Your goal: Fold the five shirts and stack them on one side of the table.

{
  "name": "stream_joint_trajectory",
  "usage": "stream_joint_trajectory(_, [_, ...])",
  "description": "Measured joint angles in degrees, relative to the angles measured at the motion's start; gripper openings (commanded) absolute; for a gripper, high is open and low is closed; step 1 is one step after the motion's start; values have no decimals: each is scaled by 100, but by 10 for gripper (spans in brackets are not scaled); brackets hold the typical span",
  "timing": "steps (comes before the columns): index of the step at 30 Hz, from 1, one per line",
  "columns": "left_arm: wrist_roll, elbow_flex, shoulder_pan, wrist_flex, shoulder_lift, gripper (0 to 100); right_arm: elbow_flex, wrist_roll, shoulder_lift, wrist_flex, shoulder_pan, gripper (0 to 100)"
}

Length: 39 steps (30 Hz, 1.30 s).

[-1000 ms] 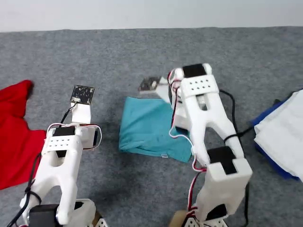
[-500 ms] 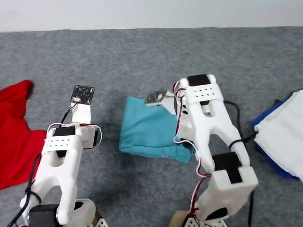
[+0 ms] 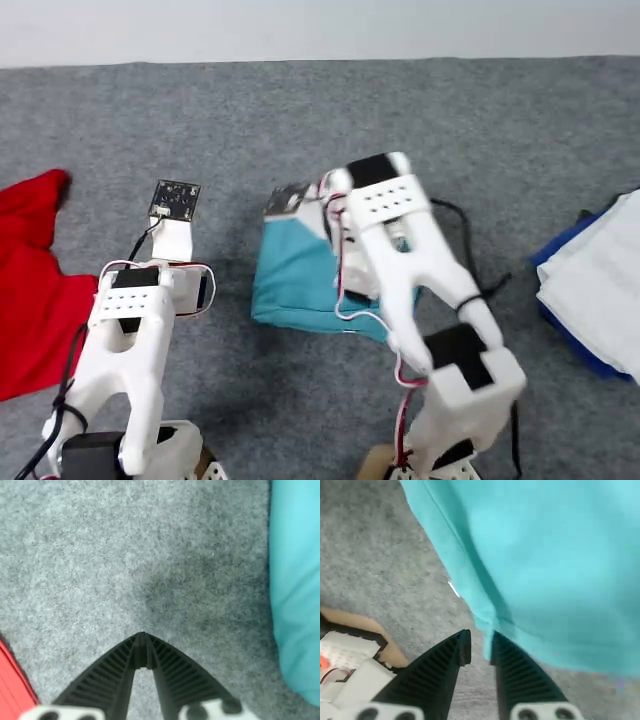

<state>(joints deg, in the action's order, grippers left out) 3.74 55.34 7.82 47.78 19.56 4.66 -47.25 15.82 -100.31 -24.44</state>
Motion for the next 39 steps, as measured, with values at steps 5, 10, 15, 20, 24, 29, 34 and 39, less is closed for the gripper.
stream_joint_trajectory(5, [0, 0, 0, 0, 0, 2, 0, 0, 615, 0, -255, 46])
stream_joint_trajectory(10, [0, 0, 0, 0, 0, 2, 0, 18, 668, 0, -580, 46])
stream_joint_trajectory(15, [0, 0, 0, 0, 0, 2, -114, 18, 536, 0, -835, 46])
stream_joint_trajectory(20, [-237, 0, 220, 0, 105, 2, -167, 18, 53, 0, -888, 24])
stream_joint_trajectory(24, [-492, 255, 589, -53, 607, 2, -167, 299, -70, 185, -905, 9])
stream_joint_trajectory(29, [-818, 932, 967, -352, 1618, 2, -176, 448, -18, 853, -905, 9])
stream_joint_trajectory(34, [-923, 1468, 1081, -466, 2629, 2, -176, 466, 668, 1415, -905, 9])
stream_joint_trajectory(39, [-923, 1635, 1090, -536, 3086, 2, -211, 466, 1002, 1468, -1037, 9])
